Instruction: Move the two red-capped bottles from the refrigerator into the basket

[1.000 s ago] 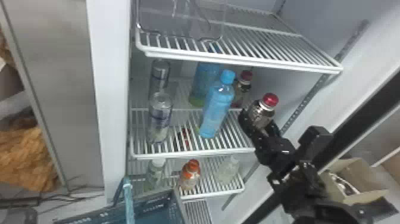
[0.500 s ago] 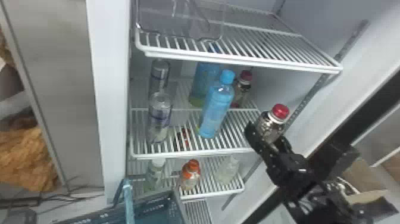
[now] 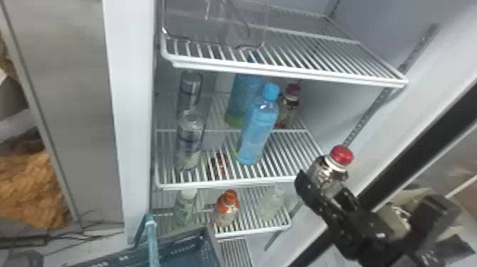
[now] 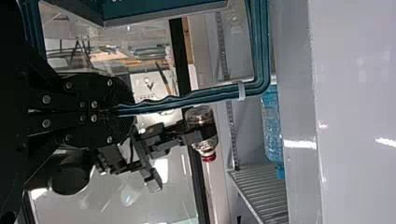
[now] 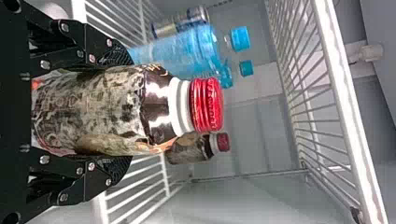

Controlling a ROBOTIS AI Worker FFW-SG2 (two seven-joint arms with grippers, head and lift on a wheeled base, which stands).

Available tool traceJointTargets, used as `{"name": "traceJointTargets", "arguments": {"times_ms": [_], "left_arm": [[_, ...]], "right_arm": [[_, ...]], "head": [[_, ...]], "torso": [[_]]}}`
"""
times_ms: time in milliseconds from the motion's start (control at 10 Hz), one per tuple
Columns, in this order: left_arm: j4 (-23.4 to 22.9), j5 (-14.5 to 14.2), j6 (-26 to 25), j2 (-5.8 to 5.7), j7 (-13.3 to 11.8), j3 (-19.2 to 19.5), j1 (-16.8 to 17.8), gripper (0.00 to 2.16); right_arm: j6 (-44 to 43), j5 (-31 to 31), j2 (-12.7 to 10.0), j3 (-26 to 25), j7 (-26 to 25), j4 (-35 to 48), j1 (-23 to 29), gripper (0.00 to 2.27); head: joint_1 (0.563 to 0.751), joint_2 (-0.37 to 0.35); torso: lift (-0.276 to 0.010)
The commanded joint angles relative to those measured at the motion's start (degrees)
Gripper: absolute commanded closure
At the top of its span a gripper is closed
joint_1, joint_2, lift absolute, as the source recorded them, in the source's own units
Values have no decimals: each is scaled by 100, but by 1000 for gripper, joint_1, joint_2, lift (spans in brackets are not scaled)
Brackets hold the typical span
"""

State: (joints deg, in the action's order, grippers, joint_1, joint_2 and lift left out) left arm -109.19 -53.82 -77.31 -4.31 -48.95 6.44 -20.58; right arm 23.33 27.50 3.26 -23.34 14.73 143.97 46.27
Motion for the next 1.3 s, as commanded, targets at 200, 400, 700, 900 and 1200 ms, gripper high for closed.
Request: {"name": "traceJointTargets", "arguments": {"times_ms": [200, 400, 700, 900, 1200], "left_arm": [[0, 1, 11, 0, 0, 7, 19, 1202], [0, 1, 11, 0, 17, 7, 33, 1202], [0, 1, 25, -9, 35, -16, 76, 1202], [14, 1, 25, -9, 61, -85, 76, 1202], [42, -11, 39, -27, 70, -130, 146, 1202]], "right_arm": [[985, 175, -53, -191, 434, 727, 758, 1274], [1674, -99, -167, -363, 996, 657, 660, 1274], [2223, -407, -238, -363, 1761, 38, 41, 1274], [2363, -282, -132, -123, 1875, -159, -156, 1274], [2405, 175, 52, 426, 2042, -665, -465, 1274]], "head": [[695, -350], [695, -350], [695, -350], [695, -350], [695, -350]], "torso": [[0], [0], [0], [0], [0]]}}
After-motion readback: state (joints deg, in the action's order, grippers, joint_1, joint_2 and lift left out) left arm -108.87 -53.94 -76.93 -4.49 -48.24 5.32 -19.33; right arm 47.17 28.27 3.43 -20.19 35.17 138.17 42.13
